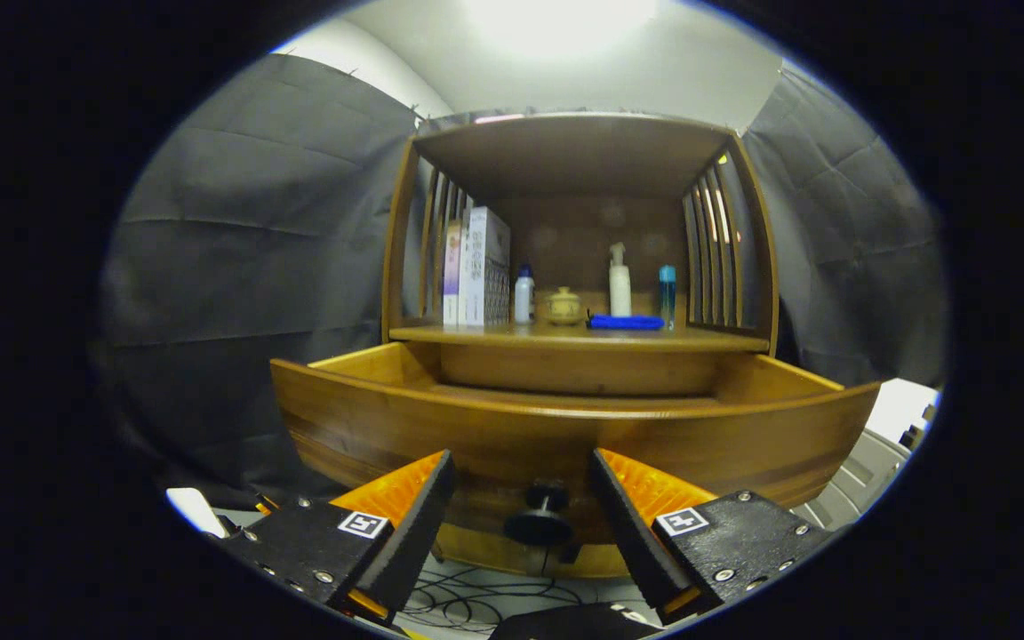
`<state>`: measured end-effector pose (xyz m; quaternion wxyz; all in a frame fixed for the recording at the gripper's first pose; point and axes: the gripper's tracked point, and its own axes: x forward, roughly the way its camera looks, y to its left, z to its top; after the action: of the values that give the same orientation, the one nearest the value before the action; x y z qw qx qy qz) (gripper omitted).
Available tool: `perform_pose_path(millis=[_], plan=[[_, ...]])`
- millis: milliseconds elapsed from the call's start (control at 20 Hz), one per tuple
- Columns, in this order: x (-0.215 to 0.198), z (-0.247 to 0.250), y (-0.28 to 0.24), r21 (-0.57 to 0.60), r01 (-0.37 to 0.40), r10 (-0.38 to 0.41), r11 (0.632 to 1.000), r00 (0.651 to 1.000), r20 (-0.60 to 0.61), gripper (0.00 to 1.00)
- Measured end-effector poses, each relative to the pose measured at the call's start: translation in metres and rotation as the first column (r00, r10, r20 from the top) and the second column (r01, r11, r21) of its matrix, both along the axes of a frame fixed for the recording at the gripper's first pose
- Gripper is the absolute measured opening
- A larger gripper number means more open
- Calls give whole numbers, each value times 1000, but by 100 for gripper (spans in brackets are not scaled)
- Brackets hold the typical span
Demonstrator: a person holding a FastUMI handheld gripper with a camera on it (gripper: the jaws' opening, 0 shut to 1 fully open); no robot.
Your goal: Pull open the drawer, take out the items inside it, and place them on the countertop above the cabinet.
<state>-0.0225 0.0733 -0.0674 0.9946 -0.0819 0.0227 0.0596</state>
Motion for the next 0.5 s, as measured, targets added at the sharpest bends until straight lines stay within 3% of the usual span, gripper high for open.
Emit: perform_pose_path(millis=[300, 500], plan=[[5, 56, 1, -12, -11, 12, 1000, 997, 76, 94], [20, 76, 0, 8, -22, 22, 1000, 999, 50, 94]])
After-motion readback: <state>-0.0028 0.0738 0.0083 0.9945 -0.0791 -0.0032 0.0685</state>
